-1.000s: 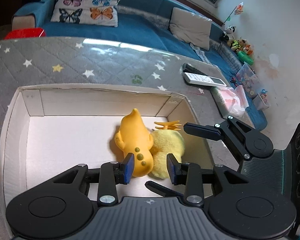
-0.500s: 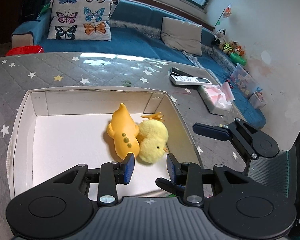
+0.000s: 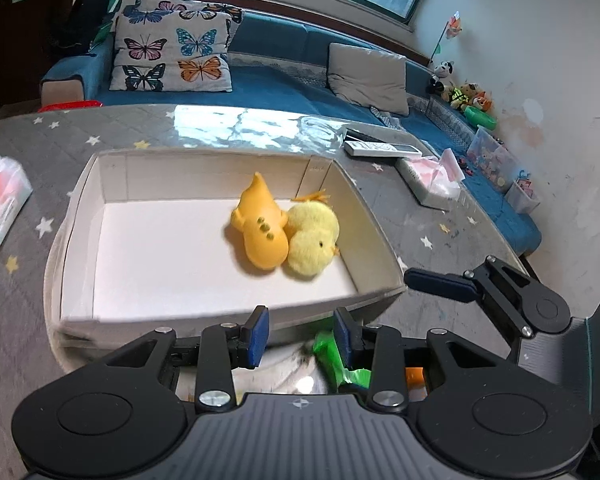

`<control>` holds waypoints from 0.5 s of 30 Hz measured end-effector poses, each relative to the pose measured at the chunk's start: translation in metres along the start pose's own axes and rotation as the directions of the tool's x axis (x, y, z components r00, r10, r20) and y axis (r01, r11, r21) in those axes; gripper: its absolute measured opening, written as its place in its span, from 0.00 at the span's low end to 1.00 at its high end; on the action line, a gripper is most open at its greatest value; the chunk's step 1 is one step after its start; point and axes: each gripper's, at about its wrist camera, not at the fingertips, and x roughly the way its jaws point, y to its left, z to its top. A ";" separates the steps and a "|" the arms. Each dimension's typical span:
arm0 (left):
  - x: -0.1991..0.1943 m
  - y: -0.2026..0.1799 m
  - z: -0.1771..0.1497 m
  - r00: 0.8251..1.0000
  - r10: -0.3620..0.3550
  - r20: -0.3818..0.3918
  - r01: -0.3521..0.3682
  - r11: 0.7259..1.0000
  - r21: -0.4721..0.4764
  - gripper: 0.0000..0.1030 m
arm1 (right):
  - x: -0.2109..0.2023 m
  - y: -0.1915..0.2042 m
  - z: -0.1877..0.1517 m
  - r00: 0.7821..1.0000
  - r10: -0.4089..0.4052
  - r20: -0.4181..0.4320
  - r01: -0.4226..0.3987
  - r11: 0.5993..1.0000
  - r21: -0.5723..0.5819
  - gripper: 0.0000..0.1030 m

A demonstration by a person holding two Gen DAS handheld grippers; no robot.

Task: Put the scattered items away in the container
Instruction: 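Move the left gripper to the second fluffy yellow chick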

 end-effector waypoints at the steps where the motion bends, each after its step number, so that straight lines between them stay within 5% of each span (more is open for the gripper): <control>1: -0.002 0.001 -0.004 1.000 0.004 -0.002 -0.004 1.000 -0.003 0.36 | -0.002 0.004 -0.002 1.000 0.010 0.003 -0.010 1.000 -0.004 0.92; 15: -0.026 0.019 -0.053 0.995 0.100 0.009 -0.099 0.994 -0.036 0.36 | 0.019 0.054 -0.026 0.987 0.152 -0.047 -0.153 0.988 -0.023 0.92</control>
